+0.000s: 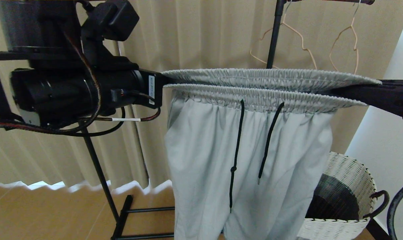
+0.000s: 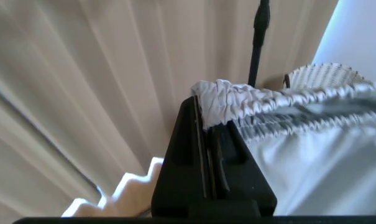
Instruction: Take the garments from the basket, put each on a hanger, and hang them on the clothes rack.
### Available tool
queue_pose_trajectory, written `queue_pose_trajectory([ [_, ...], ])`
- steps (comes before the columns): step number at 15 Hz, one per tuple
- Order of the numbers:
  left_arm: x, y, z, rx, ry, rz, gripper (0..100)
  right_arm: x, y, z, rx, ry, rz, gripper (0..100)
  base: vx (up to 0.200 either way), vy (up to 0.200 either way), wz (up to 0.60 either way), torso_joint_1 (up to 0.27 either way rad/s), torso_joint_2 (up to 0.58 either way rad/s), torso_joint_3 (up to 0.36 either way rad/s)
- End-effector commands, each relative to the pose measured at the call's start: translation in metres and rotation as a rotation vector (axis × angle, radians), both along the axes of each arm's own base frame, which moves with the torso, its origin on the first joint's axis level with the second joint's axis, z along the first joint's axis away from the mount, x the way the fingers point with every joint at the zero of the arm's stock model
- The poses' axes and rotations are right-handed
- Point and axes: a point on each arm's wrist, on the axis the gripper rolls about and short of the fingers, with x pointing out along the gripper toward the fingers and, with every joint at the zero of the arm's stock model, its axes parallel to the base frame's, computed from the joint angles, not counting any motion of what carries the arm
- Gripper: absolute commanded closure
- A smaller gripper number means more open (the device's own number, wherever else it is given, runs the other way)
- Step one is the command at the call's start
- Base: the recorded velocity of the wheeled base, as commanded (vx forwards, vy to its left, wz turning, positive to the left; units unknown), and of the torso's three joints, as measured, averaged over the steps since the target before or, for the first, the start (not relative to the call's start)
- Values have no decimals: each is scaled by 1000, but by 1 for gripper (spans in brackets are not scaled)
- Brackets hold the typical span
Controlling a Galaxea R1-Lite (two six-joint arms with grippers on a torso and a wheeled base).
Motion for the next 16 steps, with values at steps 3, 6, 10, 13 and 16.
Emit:
queue_pose_trajectory([
  [3,23,-14,-8,-2,27,7,100,-16,-6,-1,16,-15,87,100,0,0,0,0,0,0],
  [6,25,-16,-8,-5,28,8,100,-15,-5,-3,13,-12,98,100,0,0,0,0,0,0],
  [10,3,-1,8,-32,0,-1,100,2,-10,-7,-7,-1,10,100,0,0,0,0,0,0],
  [13,-31,20,24,-33,8,-39,100,25,-11,-7,0,-44,-44,100,0,0,0,0,0,0],
  [16,-58,36,37,-48,8,-113,100,40,-5,-9,6,-61,-60,100,0,0,0,0,0,0],
])
